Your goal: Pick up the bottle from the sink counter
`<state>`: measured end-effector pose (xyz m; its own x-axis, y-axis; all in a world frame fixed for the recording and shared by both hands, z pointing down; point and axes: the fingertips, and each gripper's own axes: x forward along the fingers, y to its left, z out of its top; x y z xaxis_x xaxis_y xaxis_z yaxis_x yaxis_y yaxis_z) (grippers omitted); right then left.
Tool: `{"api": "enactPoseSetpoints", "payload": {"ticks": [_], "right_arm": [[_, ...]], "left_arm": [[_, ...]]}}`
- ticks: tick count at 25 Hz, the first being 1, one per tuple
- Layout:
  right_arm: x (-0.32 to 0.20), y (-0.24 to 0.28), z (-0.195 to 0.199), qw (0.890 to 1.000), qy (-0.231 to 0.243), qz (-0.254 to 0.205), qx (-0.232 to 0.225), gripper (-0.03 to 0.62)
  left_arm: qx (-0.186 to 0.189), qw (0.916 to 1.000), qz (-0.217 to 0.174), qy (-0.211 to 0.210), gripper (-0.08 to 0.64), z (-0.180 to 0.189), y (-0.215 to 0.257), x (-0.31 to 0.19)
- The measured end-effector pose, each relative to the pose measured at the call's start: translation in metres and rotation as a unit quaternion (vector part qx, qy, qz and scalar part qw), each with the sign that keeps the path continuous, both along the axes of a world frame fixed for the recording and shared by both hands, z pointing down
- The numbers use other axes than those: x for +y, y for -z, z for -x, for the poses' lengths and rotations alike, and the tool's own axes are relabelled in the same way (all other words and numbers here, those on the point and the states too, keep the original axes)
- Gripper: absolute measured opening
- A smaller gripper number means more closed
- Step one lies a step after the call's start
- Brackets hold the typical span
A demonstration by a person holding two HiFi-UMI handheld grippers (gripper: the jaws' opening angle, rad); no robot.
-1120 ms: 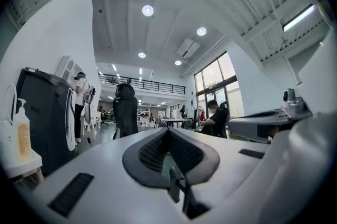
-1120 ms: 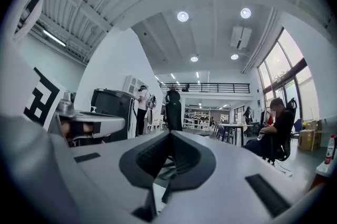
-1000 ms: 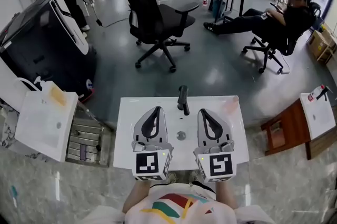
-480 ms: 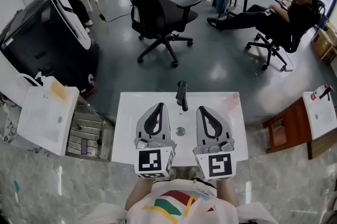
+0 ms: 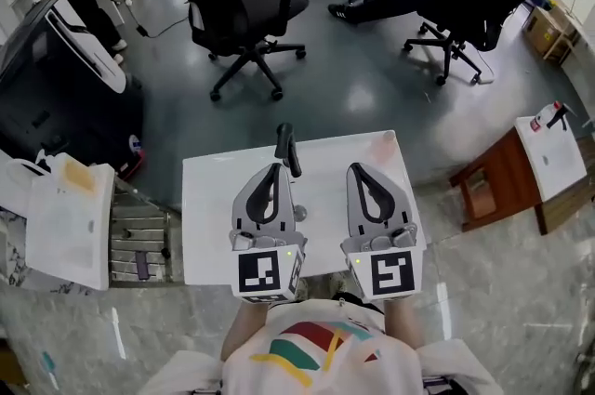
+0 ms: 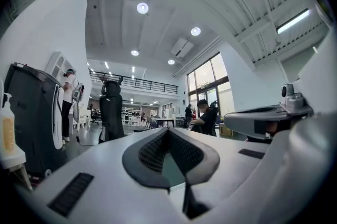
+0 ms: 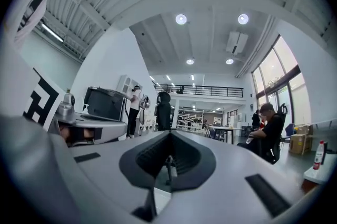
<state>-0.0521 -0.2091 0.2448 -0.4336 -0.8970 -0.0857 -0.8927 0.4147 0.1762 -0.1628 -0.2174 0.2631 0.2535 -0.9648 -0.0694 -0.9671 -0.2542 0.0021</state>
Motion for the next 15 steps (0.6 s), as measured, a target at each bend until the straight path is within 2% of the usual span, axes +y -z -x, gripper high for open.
{"api": "enactPoseSetpoints", "payload": {"ticks": [6, 10, 15], "right_arm": [[0.010, -0.004, -0.060, 0.997, -0.079, 0.001, -0.005, 0.012], [0.022, -0.006, -0.099, 0.991, -0.133, 0.005, -0.010, 0.012], [0.033, -0.006, -0.134, 0.984, -0.177, 0.005, -0.020, 0.012]], "left_arm": [[-0.002, 0.9975, 0.003, -0.070, 0.018, -0.058, -0.005, -0.008], [-0.002, 0.9923, 0.006, -0.124, 0.018, -0.099, -0.006, -0.007], [-0.007, 0.9856, 0.004, -0.169, 0.018, -0.140, -0.004, -0.006]]}}
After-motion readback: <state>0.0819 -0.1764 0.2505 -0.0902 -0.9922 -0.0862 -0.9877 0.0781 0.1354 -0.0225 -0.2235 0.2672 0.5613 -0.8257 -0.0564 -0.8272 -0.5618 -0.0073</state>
